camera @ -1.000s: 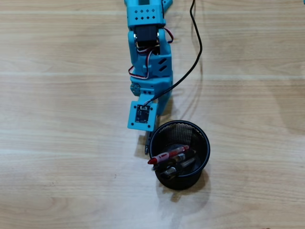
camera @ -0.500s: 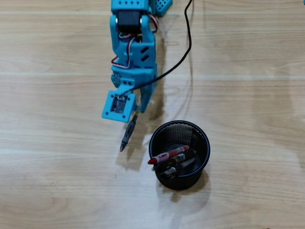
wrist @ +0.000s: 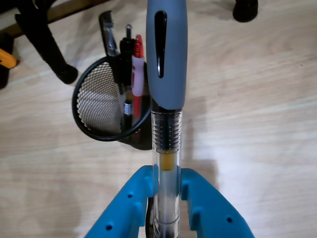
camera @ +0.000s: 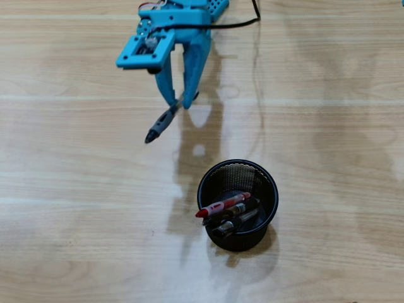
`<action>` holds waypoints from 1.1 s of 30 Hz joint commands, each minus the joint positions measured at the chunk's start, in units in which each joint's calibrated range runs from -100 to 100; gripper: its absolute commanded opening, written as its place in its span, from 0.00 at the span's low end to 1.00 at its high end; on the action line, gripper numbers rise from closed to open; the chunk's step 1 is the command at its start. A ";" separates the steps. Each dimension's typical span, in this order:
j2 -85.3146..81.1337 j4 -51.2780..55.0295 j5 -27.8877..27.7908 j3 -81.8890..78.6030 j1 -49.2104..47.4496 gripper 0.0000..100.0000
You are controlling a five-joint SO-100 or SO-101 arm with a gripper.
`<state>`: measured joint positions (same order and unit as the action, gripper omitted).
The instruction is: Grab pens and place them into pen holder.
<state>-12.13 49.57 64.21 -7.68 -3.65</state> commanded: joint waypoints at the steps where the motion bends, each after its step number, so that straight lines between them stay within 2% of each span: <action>1: -4.46 -0.62 -0.23 1.59 -1.66 0.02; 5: -4.46 -4.93 -0.23 2.14 -4.83 0.02; 11: -2.86 -29.55 -0.33 0.06 -10.10 0.02; 18: 1.42 -53.48 -5.41 -0.21 -13.28 0.02; 27: 9.48 -62.27 -5.31 -4.26 -13.28 0.02; 33: 21.41 -71.22 -5.36 -3.54 -10.74 0.02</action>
<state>5.51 -17.39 59.06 -12.74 -16.28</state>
